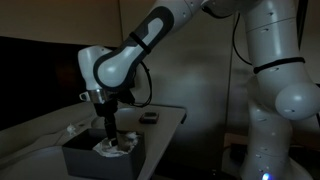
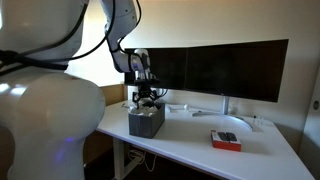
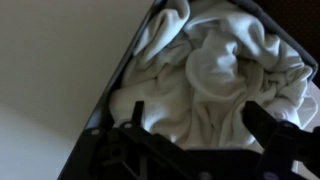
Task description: Put the shirts inside the basket
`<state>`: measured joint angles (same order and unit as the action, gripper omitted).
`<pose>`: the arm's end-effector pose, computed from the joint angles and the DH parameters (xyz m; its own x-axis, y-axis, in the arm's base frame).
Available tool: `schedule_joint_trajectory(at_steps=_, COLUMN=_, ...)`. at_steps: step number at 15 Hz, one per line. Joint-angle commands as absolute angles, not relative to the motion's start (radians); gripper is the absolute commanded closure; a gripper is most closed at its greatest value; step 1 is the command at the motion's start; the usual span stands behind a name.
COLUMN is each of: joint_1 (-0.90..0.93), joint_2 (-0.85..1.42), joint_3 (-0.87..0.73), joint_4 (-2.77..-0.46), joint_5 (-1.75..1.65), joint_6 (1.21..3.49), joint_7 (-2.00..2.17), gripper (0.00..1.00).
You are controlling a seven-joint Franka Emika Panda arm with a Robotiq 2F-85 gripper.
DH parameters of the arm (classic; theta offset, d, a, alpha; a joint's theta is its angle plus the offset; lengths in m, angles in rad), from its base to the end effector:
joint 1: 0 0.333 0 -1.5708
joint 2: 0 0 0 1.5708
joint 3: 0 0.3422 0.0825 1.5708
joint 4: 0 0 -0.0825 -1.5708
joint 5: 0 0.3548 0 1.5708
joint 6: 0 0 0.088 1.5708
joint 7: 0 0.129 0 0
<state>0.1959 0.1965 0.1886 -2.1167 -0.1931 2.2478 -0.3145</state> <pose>0.5091 0.1942 0.3411 0.6803 0.7267 -0.0956 0.7330 -0.6755 0.0802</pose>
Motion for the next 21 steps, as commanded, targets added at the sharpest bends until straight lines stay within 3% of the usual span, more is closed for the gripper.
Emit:
schedule_joint_trajectory(at_steps=1, joint_1=0.209, joint_2=0.175, joint_3=0.201, joint_4=-2.068, joint_5=-0.249, joint_6=2.257, joint_7=-0.324, gripper=0.00)
schedule_joint_trajectory(at_steps=9, joint_1=0.241, joint_2=0.213, joint_3=0.258, joint_4=-1.982, joint_5=-0.197, joint_6=2.280, joint_7=-0.370, gripper=0.00)
schedule_joint_trajectory(at_steps=21, joint_1=0.228, joint_2=0.207, joint_3=0.290, joint_4=-2.029, joint_5=-0.021, joint_6=2.185, joint_7=-0.408, gripper=0.00)
